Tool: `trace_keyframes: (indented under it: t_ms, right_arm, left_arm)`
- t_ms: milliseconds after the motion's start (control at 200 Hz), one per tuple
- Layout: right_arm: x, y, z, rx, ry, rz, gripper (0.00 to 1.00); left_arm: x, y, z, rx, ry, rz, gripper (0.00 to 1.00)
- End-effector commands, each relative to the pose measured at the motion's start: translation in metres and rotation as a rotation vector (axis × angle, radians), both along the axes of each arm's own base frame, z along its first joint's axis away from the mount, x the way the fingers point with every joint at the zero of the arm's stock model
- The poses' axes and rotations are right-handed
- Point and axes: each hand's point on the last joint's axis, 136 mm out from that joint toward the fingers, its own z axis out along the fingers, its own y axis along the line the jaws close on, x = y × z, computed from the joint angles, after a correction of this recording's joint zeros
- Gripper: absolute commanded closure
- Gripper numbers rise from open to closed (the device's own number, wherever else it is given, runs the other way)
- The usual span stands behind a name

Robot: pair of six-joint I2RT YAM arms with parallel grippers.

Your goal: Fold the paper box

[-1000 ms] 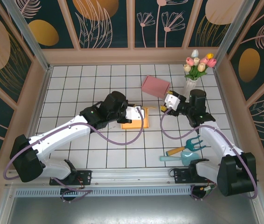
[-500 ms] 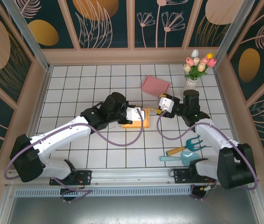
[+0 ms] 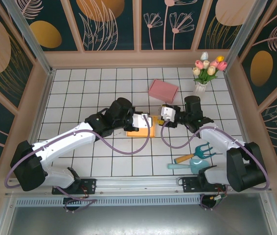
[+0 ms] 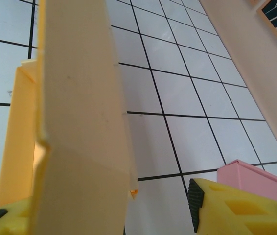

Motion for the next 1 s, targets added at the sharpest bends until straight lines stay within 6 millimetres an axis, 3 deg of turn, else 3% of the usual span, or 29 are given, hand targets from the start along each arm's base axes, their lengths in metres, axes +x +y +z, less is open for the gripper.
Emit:
trace_keyframes:
  t_ms: [0,245,475,641,676,771,821,871,936,996]
  right_arm:
    - [-0.01,0.015,0.014,0.054,-0.026,0.097,0.46]
    - [-0.021,0.023,0.021,0.068,-0.034,0.161,0.51]
    - [-0.027,0.027,0.019,0.064,-0.038,0.196,0.81]
    - [-0.025,0.026,0.019,0.059,-0.043,0.178,0.9]
    - [-0.023,0.025,0.018,0.058,-0.044,0.165,0.95]
    - [-0.019,0.023,0.018,0.053,-0.039,0.139,0.99]
    - [-0.016,0.021,0.017,0.051,-0.038,0.125,1.0]
    - [-0.013,0.018,0.015,0.046,-0.036,0.107,1.0]
    - [-0.011,0.016,0.014,0.045,-0.037,0.092,1.0]
    - [-0.008,0.014,0.013,0.043,-0.042,0.08,1.0]
  left_arm:
    - [-0.006,-0.012,0.019,-0.088,-0.008,-0.05,1.0]
    - [-0.008,-0.015,0.017,-0.094,0.004,-0.065,1.0]
    - [-0.011,-0.017,0.022,-0.124,0.007,-0.074,1.0]
    - [-0.005,-0.015,0.029,-0.158,-0.011,-0.032,0.99]
    - [-0.003,-0.014,0.032,-0.174,-0.023,-0.017,0.99]
    - [0.003,-0.008,0.046,-0.253,-0.044,0.053,0.94]
    - [0.004,-0.003,0.054,-0.319,-0.043,0.098,0.84]
    - [0.003,0.003,0.064,-0.397,-0.045,0.134,0.81]
    - [0.0,0.016,0.084,-0.544,-0.032,0.191,0.65]
    - [-0.002,0.033,0.101,-0.694,-0.002,0.272,0.63]
